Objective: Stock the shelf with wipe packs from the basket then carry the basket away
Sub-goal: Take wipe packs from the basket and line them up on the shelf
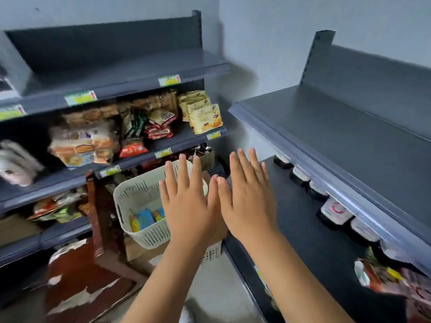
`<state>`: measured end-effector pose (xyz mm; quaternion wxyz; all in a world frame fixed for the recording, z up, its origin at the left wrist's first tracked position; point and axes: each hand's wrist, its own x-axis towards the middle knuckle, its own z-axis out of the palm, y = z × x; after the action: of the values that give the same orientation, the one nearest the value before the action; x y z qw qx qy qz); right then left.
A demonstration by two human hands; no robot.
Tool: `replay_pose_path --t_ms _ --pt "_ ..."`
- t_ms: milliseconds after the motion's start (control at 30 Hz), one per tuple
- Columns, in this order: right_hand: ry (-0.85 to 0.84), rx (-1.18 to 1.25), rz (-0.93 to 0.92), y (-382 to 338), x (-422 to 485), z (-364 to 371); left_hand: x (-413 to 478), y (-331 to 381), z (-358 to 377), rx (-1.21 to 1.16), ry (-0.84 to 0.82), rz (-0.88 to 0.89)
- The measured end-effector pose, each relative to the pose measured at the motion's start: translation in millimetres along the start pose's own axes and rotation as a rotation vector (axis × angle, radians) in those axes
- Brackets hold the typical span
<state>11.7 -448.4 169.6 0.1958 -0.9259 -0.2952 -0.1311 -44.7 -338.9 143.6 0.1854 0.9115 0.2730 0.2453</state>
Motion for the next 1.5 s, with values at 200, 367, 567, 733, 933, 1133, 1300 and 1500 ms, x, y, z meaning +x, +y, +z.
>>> replay_pose_path --t_ms 200,367,567,733,933,1133,1300,1500 --pt "-0.148 -0.038 -0.061 -59.2 70.9 88.6 69.0 -117.1 14.6 0.146 -0.054 -0.064" --pt "-0.305 -0.067 -0.042 -84.8 108.1 163.0 106.2 -184.8 36.7 0.146 -0.142 -0.14" --pt "-0.524 0.017 0.027 -92.0 138.7 231.6 130.3 -237.0 67.0 0.039 -0.382 -0.181" --pt "-0.695 0.358 0.348 -88.4 169.8 292.5 165.3 -266.6 99.5 -0.16 -0.482 -0.375" --pt "-0.963 0.04 0.456 -51.8 185.7 385.9 189.3 -302.4 161.3 -0.202 -0.638 -0.504" --pt "-1.268 -0.191 0.46 -26.6 177.5 477.4 174.2 -342.3 242.1 0.033 -1.055 -0.532" --pt "-1.302 -0.166 0.523 -29.5 170.7 500.1 163.1 -350.9 280.9 0.335 -1.056 -0.344" --pt "-1.338 -0.2 0.609 -15.3 167.6 524.1 159.4 -353.8 293.6 0.427 -0.961 -0.252"
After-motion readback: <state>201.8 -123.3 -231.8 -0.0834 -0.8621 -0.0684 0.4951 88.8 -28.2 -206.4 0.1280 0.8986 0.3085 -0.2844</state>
